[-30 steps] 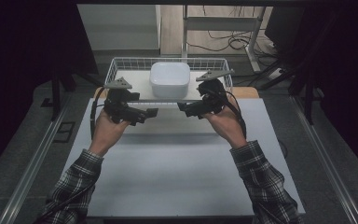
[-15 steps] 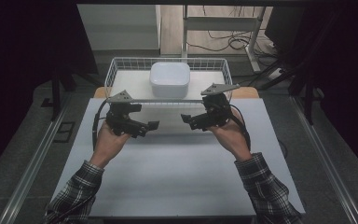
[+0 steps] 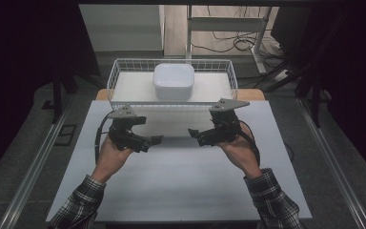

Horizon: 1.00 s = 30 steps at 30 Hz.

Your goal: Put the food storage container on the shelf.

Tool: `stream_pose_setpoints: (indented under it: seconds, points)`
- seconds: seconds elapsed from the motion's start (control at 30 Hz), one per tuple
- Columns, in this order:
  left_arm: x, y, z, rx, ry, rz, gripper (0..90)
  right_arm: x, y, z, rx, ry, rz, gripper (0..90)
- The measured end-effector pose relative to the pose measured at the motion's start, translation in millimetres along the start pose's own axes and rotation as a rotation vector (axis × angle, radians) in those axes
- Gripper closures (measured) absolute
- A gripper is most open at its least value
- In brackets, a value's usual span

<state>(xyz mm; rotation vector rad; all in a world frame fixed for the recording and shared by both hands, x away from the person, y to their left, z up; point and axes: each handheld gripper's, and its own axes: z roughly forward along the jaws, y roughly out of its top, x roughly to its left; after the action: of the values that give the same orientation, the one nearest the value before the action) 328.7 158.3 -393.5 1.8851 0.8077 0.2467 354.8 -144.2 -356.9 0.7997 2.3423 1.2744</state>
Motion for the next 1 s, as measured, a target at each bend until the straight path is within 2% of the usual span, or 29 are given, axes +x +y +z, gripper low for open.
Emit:
stream_pose_setpoints:
  seconds: [0.17,0.47,0.6,0.7,0.9,1.0]
  points:
    - [-9.4,-12.0,0.6,0.003,0.01,0.018,0.0,4.1,-9.1,-2.5,-0.008,-0.004,-0.008,0.2]
    - [-16.6,-31.5,1.6,-0.006,0.01,0.021,0.0,11.0,-26.3,-4.3,-0.022,0.002,-0.004,0.2]
    - [-18.9,-42.1,3.9,-0.009,0.006,0.01,0.0,14.4,-35.0,-3.9,-0.032,0.002,-0.001,0.5]
    - [-20.3,-54.3,8.1,0.005,0.024,0.01,0.0,17.1,-45.0,-1.8,-0.038,0.012,0.002,0.5]
    - [-22.4,-66.4,10.4,0.006,0.023,-0.009,0.0,20.0,-59.4,4.6,-0.013,0.022,0.005,0.0]
    - [-24.5,-69.9,11.3,0.009,0.026,-0.004,0.0,21.3,-62.9,5.0,-0.007,0.028,0.009,0.0]
